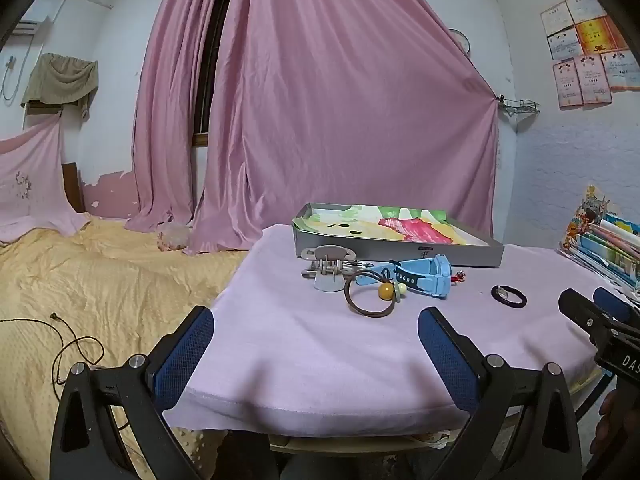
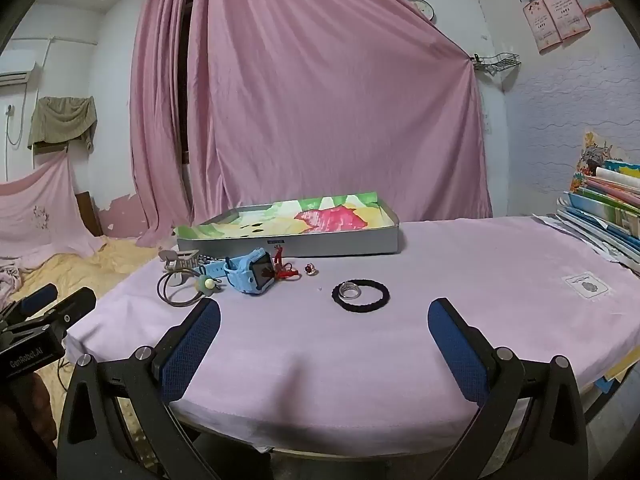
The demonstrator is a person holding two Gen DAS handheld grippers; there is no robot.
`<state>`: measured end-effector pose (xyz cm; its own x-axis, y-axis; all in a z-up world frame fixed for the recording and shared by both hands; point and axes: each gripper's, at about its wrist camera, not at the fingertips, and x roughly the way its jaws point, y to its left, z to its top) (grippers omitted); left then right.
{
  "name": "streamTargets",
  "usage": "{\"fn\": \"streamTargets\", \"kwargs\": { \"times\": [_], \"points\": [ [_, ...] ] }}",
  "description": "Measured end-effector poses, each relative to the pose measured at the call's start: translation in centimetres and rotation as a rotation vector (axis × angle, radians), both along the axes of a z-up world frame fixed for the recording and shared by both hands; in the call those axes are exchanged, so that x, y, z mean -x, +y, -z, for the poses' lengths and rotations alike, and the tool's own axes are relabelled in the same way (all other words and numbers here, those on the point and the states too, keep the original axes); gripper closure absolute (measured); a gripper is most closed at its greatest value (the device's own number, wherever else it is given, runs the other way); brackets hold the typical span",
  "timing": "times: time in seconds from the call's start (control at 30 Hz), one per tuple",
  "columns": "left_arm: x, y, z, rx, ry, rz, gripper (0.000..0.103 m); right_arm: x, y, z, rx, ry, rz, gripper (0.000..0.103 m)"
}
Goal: Organize jewelry
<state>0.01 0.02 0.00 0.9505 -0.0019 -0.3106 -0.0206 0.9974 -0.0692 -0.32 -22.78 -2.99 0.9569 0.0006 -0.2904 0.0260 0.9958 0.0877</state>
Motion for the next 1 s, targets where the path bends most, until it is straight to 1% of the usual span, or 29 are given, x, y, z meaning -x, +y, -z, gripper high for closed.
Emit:
{"fn": "streamTargets", "kwargs": {
  "times": [0.13,0.23,0.9,1.0],
  "points": [
    [0.01,0.01,0.00,-0.001,-0.002,0.000,0.000,-0.27,0.28,0.12,-0.005,0.007,-0.003,0.001],
    [0.01,0.00,0.00,-0.002,-0.002,0.001,0.000,0.19,-0.22,-0.56,-0.011,-0.004,-0.003,0.001],
    [-0.01,0.05,-0.01,0.000,-0.001,0.001,0.000,-0.18,0.07,-0.37,-0.013,-0.001,-0.003,0.001],
    [-0.01,0.05,-0.01,0.000,-0.001,0.000,0.000,-0.02,0.57,0.24,-0.012,-0.001,-0.011,0.001]
  ]
}}
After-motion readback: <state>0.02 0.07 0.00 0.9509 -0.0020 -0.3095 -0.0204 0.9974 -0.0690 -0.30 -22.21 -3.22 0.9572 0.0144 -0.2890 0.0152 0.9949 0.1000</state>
